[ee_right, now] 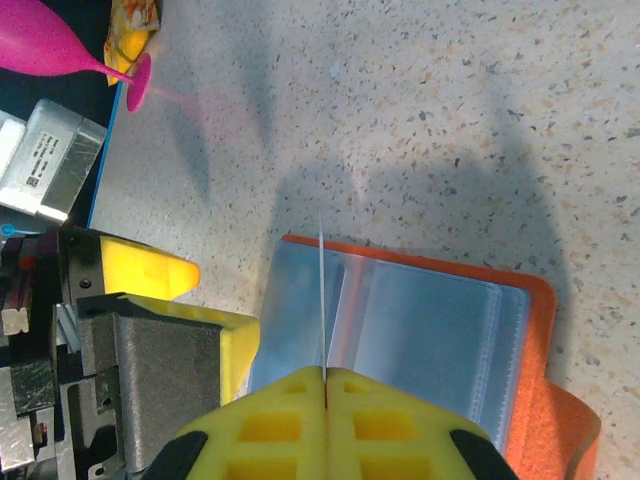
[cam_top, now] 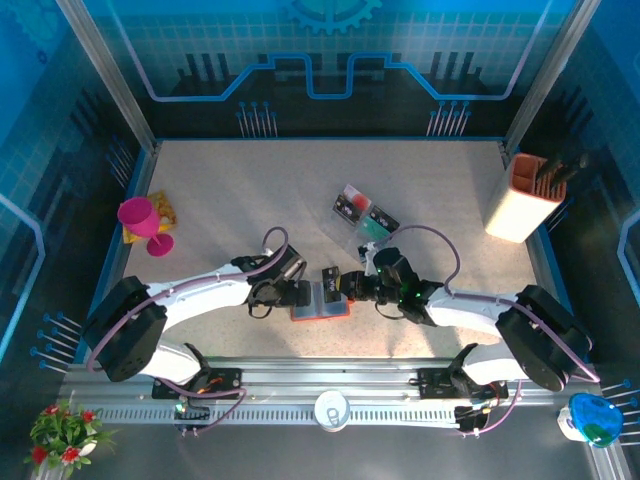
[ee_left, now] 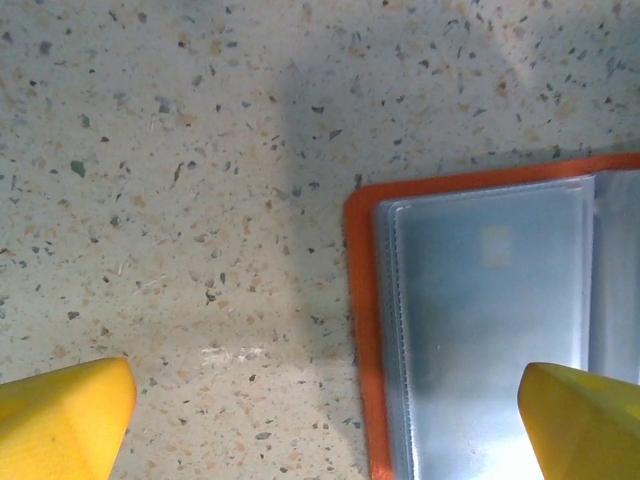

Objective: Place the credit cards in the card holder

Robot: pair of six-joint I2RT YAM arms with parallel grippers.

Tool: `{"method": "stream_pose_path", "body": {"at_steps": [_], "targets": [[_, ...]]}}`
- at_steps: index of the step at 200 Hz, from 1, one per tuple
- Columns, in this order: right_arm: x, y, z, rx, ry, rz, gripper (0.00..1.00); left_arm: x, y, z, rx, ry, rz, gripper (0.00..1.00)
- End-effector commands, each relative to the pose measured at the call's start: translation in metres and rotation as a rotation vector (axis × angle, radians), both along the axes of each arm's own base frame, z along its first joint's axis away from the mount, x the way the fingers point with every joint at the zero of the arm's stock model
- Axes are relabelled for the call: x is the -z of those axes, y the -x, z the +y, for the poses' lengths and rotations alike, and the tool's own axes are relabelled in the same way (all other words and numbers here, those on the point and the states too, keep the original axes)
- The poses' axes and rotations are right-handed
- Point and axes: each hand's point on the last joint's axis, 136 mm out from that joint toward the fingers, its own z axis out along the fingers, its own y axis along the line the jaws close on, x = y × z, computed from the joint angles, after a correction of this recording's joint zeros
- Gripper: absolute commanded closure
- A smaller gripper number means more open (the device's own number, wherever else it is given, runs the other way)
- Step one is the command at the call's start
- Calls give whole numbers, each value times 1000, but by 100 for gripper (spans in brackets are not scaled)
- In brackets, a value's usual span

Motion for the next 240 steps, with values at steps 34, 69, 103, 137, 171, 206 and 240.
{"method": "stream_pose_path", "body": {"at_steps": [34,69,103,137,171,206,240], "targets": [[-9,-4,8,53,-57,-73,100,6,9,11,-24,-48,-1,1],[-1,0,13,48,-62,-61,100,9,13,15,-25,-67,4,1],[6,2,18,48,-67,-52,100,11,16,20,-31,-86,9,1],[11,2,21,49,-78,-45,100,13,18,23,-33,-98,12,1],[14,2,24,48,-83,-40,100,15,20,25,-37,-104,18,1],[19,3,23,49,-76,-32,100,17,21,25,-38,-105,24,1],[25,3,22,54,-67,-22,100,18,22,26,-39,-109,24,1]]}}
